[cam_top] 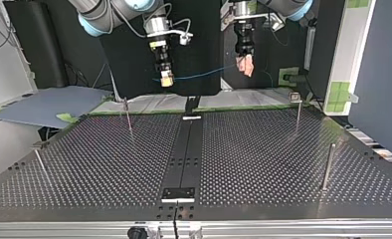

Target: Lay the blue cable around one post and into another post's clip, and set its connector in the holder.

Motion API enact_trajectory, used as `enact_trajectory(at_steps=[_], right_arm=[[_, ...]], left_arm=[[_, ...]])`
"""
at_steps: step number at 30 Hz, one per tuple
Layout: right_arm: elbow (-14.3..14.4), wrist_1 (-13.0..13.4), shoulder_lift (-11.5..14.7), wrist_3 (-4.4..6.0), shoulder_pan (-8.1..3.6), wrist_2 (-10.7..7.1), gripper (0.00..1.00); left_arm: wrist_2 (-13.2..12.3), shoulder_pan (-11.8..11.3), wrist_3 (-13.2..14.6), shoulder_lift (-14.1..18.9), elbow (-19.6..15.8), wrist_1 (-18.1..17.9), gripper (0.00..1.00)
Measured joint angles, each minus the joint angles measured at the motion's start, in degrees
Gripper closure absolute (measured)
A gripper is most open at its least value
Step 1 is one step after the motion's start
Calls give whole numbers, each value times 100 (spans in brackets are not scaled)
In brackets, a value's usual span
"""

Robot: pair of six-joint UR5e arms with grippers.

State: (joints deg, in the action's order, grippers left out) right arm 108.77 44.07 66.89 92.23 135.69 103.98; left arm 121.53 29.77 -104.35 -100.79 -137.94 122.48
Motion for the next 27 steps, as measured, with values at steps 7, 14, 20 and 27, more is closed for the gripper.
enact_trajectory(at_steps=[7, 14, 20, 27], right_arm=[[-396, -397, 373, -10, 6, -108, 98], [-766, -766, 448, -35, 46, -211, 98], [-1010, -975, 448, -147, 74, -323, 98], [-1236, -1081, 435, -176, 107, -556, 98]], left_arm=[[12, -151, -205, 381, 230, 380, 0], [-66, -458, -594, 797, 275, 793, 0], [-355, -780, -922, 1126, 312, 1123, 0], [-740, -1167, -1273, 1514, 446, 1510, 0]])
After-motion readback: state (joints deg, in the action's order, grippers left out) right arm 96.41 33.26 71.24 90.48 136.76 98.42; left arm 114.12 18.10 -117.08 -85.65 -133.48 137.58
